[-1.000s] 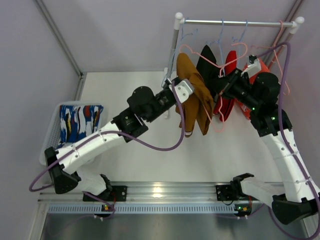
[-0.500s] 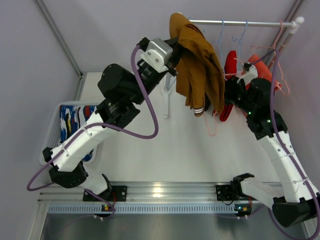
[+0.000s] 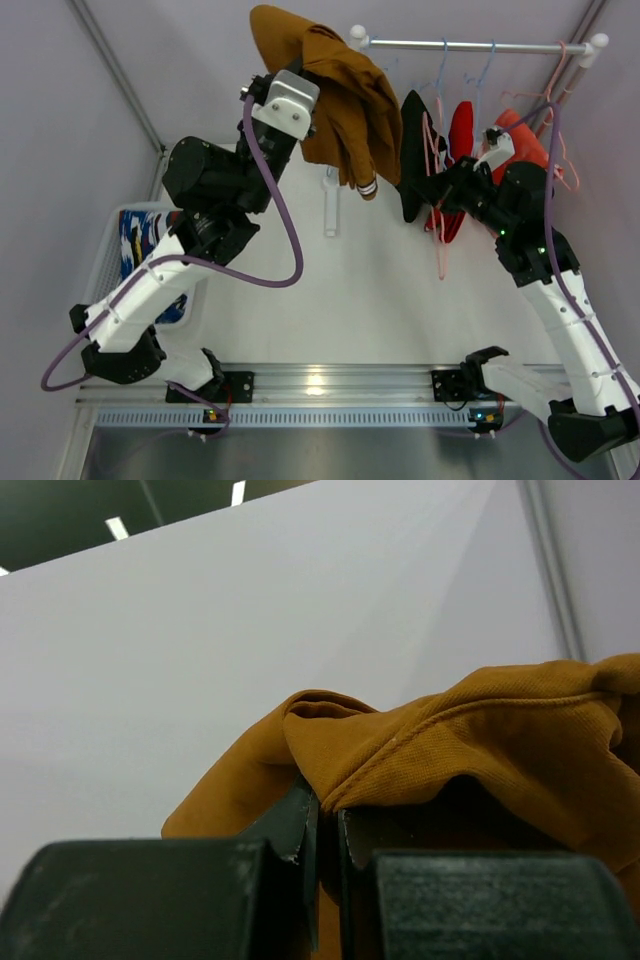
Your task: Remove the trousers from the hanger
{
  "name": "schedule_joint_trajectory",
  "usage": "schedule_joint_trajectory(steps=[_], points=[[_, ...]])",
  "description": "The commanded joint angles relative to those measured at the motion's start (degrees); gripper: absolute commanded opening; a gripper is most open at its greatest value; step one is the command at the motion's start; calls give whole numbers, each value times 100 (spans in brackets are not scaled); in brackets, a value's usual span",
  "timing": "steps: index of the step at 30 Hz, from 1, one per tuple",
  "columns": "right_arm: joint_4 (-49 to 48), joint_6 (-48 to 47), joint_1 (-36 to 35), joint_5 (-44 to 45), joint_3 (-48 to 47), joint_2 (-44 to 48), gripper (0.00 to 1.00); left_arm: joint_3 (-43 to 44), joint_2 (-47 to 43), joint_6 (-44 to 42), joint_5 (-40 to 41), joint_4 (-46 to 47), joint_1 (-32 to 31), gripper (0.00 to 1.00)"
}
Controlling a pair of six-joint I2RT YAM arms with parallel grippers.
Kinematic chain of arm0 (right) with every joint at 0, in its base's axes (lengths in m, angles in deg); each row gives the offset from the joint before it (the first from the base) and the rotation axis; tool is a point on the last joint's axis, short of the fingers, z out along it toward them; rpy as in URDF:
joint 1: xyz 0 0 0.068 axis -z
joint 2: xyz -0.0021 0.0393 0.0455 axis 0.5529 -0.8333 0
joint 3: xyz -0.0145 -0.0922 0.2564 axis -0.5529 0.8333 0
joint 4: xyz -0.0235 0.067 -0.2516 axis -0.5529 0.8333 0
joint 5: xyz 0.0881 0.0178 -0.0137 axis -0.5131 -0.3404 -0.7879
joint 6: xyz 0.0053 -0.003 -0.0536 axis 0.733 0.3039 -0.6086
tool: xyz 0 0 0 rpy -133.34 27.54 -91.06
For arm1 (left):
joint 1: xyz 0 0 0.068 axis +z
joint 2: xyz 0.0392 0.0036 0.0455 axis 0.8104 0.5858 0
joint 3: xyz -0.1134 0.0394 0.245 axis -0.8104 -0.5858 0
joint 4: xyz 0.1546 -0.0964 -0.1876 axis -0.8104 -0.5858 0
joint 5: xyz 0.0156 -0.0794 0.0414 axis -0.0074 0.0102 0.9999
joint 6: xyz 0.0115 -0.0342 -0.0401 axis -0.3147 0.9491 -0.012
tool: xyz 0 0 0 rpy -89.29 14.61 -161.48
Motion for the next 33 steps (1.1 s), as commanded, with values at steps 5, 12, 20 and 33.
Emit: schedule_joint_trajectory(steps=[5, 12, 20, 33], points=[[-319, -233, -116, -117, -174, 196, 0, -92, -1160, 96, 705, 902, 1365, 0], [-556, -128, -142, -310, -165, 205, 0, -1617, -2487, 1153, 951, 311, 3240, 0], [-794, -22, -335, -355, -279, -147, 0, -3561, -4208, 1330, 1451, 99, 4665, 0], [-785, -101, -573, -337, -508, -454, 0, -5962, -6460, 1918, 1804, -1070, 6633, 0]])
